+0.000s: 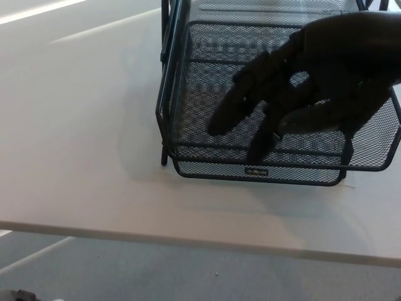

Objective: A balck drawer is kept on the middle of the table and the robot uses its right hand to push it back away from the robot

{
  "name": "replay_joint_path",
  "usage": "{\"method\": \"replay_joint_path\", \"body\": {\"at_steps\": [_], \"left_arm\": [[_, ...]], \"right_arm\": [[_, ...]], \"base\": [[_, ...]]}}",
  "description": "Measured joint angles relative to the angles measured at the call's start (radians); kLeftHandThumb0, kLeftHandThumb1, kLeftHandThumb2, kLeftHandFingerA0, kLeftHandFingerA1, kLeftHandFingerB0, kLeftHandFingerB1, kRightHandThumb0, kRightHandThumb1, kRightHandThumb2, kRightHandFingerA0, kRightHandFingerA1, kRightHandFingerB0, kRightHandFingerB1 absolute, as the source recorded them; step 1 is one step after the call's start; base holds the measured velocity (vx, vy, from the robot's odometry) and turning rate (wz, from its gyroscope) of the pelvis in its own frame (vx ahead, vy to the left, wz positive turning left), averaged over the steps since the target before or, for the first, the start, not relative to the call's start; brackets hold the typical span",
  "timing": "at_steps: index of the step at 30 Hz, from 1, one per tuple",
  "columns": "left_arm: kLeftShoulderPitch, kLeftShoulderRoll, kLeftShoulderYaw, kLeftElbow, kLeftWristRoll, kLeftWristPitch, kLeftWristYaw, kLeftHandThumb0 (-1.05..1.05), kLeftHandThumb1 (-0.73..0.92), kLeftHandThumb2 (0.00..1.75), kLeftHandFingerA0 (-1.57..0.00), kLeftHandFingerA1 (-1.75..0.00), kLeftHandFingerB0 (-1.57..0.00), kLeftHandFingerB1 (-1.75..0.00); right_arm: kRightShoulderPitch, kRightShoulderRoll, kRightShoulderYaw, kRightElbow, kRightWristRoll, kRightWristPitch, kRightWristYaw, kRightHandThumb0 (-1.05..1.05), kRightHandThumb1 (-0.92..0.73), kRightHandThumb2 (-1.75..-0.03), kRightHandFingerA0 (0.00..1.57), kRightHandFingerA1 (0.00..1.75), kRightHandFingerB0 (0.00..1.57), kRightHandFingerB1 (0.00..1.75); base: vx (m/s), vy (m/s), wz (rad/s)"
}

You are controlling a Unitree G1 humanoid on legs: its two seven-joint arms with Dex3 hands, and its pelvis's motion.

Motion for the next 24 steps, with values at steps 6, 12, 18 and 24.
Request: {"method": "replay_joint_path", "body": {"at_steps": [6, 12, 18, 24], "left_arm": [[0.000, 0.000, 0.000, 0.000, 0.000, 0.000, 0.000, -0.56, 0.76, 0.63, -0.46, -0.38, -0.32, -0.32], [0.000, 0.000, 0.001, 0.000, 0.000, 0.000, 0.000, -0.57, 0.72, 0.63, -0.48, -0.39, -0.32, -0.33], [0.000, 0.000, 0.001, 0.000, 0.000, 0.000, 0.000, -0.56, 0.75, 0.63, -0.48, -0.38, -0.33, -0.32], [0.000, 0.000, 0.000, -0.002, -0.001, 0.000, 0.000, -0.56, 0.75, 0.63, -0.47, -0.38, -0.33, -0.33]], "right_arm": [[-0.009, 0.000, 0.005, 0.019, -0.010, 0.007, -0.001, -0.66, -0.79, -0.64, 0.46, 0.40, 0.39, 0.36], [-0.016, 0.000, 0.023, 0.082, -0.044, -0.001, -0.005, -0.66, -0.78, -0.64, 0.48, 0.39, 0.41, 0.36], [-0.003, -0.004, 0.033, 0.048, -0.064, -0.007, 0.001, -0.67, -0.81, -0.65, 0.48, 0.39, 0.38, 0.34], [0.059, -0.014, 0.056, -0.156, -0.039, 0.020, 0.022, -0.66, -0.83, -0.65, 0.48, 0.41, 0.38, 0.35]], "base": [[0.00, 0.000, 0.00], [0.00, 0.000, 0.00], [0.00, 0.000, 0.00], [0.00, 0.000, 0.00]]}}
